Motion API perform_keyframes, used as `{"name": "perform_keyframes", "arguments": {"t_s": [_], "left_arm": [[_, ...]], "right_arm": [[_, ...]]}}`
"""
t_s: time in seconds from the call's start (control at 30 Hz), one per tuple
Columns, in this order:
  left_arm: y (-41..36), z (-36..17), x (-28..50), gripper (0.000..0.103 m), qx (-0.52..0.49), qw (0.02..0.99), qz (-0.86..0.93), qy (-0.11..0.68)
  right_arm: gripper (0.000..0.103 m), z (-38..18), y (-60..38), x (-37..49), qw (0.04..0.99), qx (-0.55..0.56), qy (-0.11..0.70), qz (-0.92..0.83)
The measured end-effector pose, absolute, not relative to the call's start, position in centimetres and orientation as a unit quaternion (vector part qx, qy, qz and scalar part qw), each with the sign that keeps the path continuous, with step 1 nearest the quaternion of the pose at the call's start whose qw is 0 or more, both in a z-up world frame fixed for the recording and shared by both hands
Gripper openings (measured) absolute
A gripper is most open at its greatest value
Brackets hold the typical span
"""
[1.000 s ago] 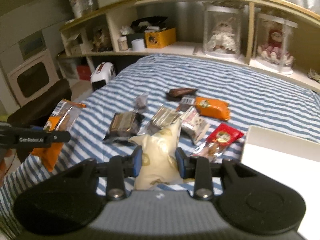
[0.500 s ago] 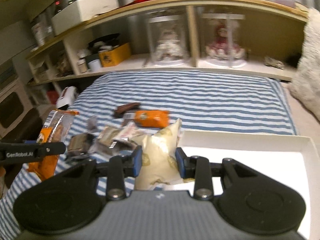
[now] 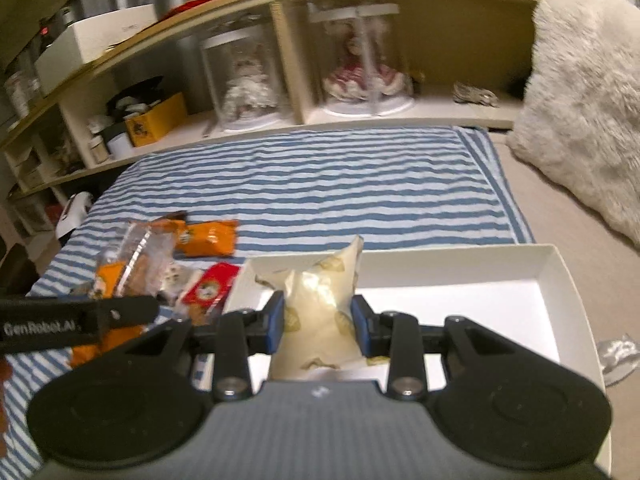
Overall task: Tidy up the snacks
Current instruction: 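Drop the orange bar in the tray with the left tool while the right drops the pouch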
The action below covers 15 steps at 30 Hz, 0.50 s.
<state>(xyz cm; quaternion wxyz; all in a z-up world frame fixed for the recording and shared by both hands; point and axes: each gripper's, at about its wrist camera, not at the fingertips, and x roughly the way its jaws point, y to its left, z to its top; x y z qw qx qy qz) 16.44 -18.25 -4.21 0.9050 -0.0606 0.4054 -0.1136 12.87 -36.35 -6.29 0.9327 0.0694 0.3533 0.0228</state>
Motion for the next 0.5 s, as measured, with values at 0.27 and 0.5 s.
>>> {"name": "perform_keyframes", "arguments": {"t_s": [0.27, 0.5], "left_arm": [[-21.5, -6.7, 18.9, 0.041, -0.087, 0.884, -0.144, 0.435], [-22.7, -8.6, 20.8, 0.041, -0.103, 0.874, -0.152, 0.451]], "right_arm": [[0.041, -7.5, -38.6, 14.0, 0.928, 0.088, 0.362, -0.008], [0.041, -8.8, -39.4, 15.8, 0.921, 0.095, 0.377, -0.024]]}}
